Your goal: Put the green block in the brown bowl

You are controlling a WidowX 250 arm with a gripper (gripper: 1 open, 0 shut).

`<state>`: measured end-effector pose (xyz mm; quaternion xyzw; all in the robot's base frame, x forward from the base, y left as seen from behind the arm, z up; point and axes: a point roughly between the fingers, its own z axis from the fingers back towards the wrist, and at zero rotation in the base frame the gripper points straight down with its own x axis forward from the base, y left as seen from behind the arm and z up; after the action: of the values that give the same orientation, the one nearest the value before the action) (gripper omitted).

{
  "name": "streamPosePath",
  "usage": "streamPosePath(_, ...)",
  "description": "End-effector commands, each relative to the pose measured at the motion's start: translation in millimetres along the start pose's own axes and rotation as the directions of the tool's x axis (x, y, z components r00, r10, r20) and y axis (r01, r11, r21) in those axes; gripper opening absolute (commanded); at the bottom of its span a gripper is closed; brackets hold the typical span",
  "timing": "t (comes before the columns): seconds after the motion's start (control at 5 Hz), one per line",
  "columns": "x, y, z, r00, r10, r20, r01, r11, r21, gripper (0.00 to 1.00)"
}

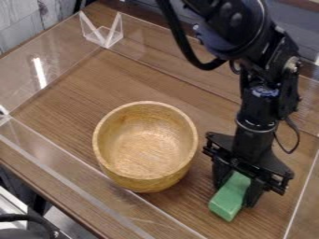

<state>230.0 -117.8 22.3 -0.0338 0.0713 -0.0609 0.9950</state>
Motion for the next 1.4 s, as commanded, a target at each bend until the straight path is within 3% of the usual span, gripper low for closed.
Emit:
streamPosePath(0.0,8.2,-9,28.2,0.996,0.001,0.086,0.001,1.000,-0.030,0.00)
streamPosePath(0.2,8.6,-11,34.4,0.996,0.009,0.092,-0.006,0.999,-0.032,0.00)
streamPosePath(0.4,1.5,-7,53.4,0.994,0.024,0.102,-0.019,0.999,-0.046,0.00)
streamPosePath(0.8,-17.6,19,148.7,0.972,0.145,0.184,-0.128,0.986,-0.104,0.00)
streamPosePath(1.0,-26.3,61,175.0,0.953,0.213,0.214,-0.190,0.974,-0.122,0.00)
streamPosePath(1.2,-41.5,65,169.7,0.952,0.195,0.235,-0.170,0.978,-0.122,0.00)
